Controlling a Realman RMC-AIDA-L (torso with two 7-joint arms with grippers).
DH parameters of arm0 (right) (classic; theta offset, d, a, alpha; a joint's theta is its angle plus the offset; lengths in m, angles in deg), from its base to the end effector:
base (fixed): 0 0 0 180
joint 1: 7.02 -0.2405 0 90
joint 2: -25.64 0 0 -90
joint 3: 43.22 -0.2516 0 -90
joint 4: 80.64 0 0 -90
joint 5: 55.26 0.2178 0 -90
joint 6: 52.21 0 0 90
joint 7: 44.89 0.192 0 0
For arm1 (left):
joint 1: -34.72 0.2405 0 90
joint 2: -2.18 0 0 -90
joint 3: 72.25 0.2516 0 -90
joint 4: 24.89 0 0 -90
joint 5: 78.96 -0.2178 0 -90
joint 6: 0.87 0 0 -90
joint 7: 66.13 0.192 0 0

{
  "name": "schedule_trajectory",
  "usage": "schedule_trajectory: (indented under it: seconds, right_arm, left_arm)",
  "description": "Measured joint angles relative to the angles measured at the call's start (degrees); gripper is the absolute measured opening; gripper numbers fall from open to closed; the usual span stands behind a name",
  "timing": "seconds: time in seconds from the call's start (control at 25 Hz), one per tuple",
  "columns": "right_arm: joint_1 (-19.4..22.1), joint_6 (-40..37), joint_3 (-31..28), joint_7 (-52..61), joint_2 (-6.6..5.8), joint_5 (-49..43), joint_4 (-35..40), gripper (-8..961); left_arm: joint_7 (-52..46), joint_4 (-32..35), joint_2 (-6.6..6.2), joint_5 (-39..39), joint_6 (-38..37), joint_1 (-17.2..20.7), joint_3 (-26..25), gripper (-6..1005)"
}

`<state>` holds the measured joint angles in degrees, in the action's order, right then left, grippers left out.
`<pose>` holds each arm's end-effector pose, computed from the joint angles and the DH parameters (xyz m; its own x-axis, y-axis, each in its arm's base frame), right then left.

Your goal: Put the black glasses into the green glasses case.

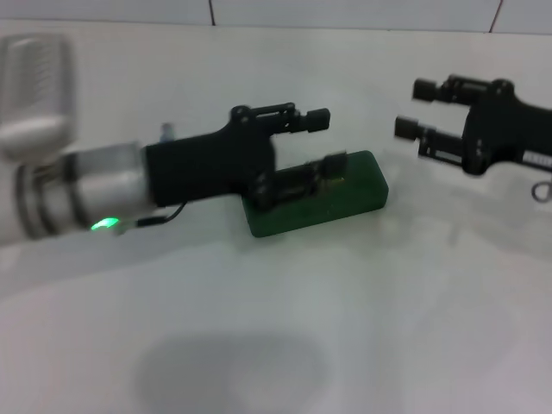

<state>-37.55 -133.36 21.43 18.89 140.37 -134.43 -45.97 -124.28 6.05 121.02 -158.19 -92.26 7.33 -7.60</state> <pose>0.1871 0.3813 -0.0282 0.7718 -0.0050 -0.6358 -0.2515 -0.9208 -0.2981 -0.1808 0.3274 -0.0568 0.6874 0.0115 0.7262 0.1979 -0.9650 -0.1720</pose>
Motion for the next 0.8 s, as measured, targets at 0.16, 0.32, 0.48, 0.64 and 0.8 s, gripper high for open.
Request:
schedule_trajectory:
  seconds: [0.16,0.32,0.48,0.64,0.8]
  right_arm:
    - [-0.01,-7.02,0.24,-0.12,-0.78,-2.93,-0.51,547]
    - [-0.64,-10.24,0.49,-2.48,0.19,-7.34,-0.51,595]
    - [-1.01,-10.74,4.52,-5.90,1.17,-7.81,-0.68,687]
    - [-1.50,-10.76,7.05,-7.30,1.37,-7.53,-1.82,687]
    - [-1.80,-11.39,7.71,-8.76,1.39,-7.46,-2.84,686]
  left_arm:
    - [0.80,1.42,-1.83,1.34,-8.50,3.20,-0.12,571]
    - [1.53,0.93,-3.32,1.44,-12.03,6.28,-0.17,572]
    - [4.33,1.03,-3.16,-1.12,-14.35,8.87,0.15,574]
    - [4.78,0.75,-2.72,-1.93,-15.01,9.76,0.30,576]
    - [4.80,0.75,-2.29,-3.11,-15.34,9.77,0.42,577]
